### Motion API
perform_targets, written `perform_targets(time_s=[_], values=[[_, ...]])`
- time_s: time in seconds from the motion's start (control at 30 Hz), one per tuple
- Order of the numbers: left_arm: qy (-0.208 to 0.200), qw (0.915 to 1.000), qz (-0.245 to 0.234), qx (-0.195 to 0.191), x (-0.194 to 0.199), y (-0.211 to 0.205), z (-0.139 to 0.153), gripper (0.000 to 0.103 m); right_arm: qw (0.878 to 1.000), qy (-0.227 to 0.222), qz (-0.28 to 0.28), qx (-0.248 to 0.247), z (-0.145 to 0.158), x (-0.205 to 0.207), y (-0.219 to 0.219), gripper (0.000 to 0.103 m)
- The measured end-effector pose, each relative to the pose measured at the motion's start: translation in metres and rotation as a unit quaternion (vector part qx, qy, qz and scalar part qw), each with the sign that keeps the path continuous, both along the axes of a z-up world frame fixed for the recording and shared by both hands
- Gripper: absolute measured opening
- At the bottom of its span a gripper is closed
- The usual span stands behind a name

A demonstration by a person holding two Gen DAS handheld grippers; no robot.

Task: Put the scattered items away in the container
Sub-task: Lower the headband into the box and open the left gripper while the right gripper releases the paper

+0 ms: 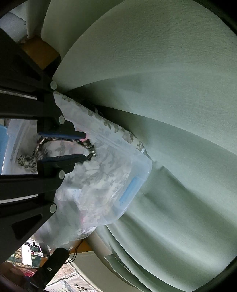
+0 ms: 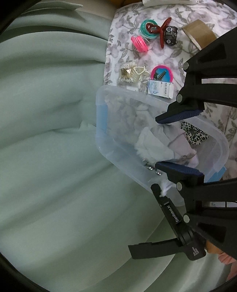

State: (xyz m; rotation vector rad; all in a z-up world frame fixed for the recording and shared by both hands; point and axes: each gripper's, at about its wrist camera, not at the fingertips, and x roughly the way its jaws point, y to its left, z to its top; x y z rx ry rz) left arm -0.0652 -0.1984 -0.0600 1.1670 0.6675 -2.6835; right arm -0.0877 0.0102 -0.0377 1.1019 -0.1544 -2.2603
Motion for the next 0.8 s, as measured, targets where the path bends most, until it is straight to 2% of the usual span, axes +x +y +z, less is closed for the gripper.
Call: perform_targets(time_s=[0.07, 0.2, 0.47, 0.53, 0.6, 0.67, 0.73, 0.8], values=[[0.0, 1.0, 0.0, 0.002, 0.0, 0.0, -0.001, 0.017, 1.0, -0.003, -0.002, -0.002, -0.002, -0.001, 0.001, 0.051], [-0.006, 0.9999, 0.003, 0.009, -0.006, -0.001, -0.005, 0.031, 1.0, -0.007, -0.009, -0.005, -0.003, -0.001, 0.005, 0.052], [-0.018, 0.9992, 0.002, 0.035, -0.009, 0.005, -0.011, 0.031, 1.0, -0.005, -0.02, -0.011, -0.003, 0.0, 0.018, 0.052], [-0.01, 0.9992, 0.003, 0.038, -0.007, 0.008, -0.009, 0.033, 1.0, -0.004, -0.025, -0.015, -0.002, 0.0, 0.022, 0.052], [-0.002, 0.999, 0.008, 0.045, -0.004, 0.01, -0.005, 0.04, 0.999, -0.004, -0.028, -0.018, -0.001, 0.001, 0.027, 0.052], [0.011, 0.9988, 0.01, 0.047, 0.0, 0.014, 0.0, 0.043, 0.999, -0.002, -0.032, -0.021, 0.0, 0.002, 0.031, 0.052], [0.018, 0.9993, 0.002, 0.032, 0.001, 0.021, 0.005, 0.044, 0.999, 0.0, -0.035, -0.025, 0.002, 0.003, 0.036, 0.052], [0.021, 0.9991, -0.007, 0.036, 0.003, 0.026, 0.008, 0.044, 0.999, 0.003, -0.037, -0.03, 0.005, 0.005, 0.041, 0.052]])
